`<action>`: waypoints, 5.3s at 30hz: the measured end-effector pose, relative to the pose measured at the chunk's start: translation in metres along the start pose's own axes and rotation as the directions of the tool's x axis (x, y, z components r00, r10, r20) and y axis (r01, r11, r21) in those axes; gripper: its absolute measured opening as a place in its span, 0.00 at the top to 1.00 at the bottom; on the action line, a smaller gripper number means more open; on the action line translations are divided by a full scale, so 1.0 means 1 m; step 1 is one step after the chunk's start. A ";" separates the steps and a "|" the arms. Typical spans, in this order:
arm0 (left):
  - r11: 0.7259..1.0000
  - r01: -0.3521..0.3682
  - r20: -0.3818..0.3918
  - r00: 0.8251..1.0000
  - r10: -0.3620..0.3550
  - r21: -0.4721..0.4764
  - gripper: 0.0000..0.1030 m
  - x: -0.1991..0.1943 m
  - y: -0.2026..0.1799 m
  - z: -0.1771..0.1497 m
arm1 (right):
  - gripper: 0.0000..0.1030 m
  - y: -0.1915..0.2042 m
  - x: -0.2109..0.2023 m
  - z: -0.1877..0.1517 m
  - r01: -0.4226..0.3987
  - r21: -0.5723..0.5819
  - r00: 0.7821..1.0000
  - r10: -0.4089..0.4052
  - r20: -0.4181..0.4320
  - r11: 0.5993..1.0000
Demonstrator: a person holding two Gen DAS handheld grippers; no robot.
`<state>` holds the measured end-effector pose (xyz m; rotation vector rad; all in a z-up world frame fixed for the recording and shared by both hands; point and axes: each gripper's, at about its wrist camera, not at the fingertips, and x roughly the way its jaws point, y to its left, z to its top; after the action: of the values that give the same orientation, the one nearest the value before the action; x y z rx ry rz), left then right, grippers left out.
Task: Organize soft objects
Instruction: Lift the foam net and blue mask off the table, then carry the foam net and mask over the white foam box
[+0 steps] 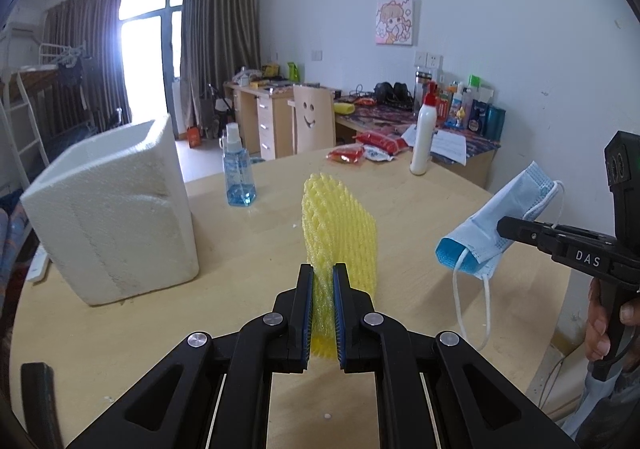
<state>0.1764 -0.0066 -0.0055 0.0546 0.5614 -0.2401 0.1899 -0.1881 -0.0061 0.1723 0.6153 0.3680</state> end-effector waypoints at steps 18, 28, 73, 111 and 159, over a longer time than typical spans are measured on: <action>0.998 -0.063 0.205 0.977 0.056 0.025 0.90 -0.073 -0.011 0.013 | 0.89 0.028 -0.050 0.013 -0.039 -0.091 0.988 0.052 0.145 0.995; 0.993 -0.114 0.223 0.968 0.114 -0.014 0.90 -0.093 0.007 0.005 | 0.89 0.046 -0.043 0.018 -0.082 -0.136 0.984 0.101 0.146 0.987; 0.904 -0.368 0.192 0.892 0.409 -0.217 0.90 -0.139 0.092 -0.023 | 0.89 0.146 0.015 0.024 -0.343 -0.285 0.933 0.361 0.010 0.895; 0.916 -0.341 0.166 0.911 0.377 -0.210 0.90 -0.101 0.142 0.049 | 0.89 0.183 0.056 0.088 -0.341 -0.349 0.933 0.360 -0.012 0.873; 0.932 -0.306 0.109 0.937 0.331 -0.195 0.90 -0.019 0.190 0.101 | 0.89 0.188 0.120 0.140 -0.295 -0.346 0.952 0.304 -0.029 0.891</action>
<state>0.2594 0.1701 0.0873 -0.0417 0.4235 0.1241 0.3099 0.0242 0.0929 -0.0692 0.4885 0.7673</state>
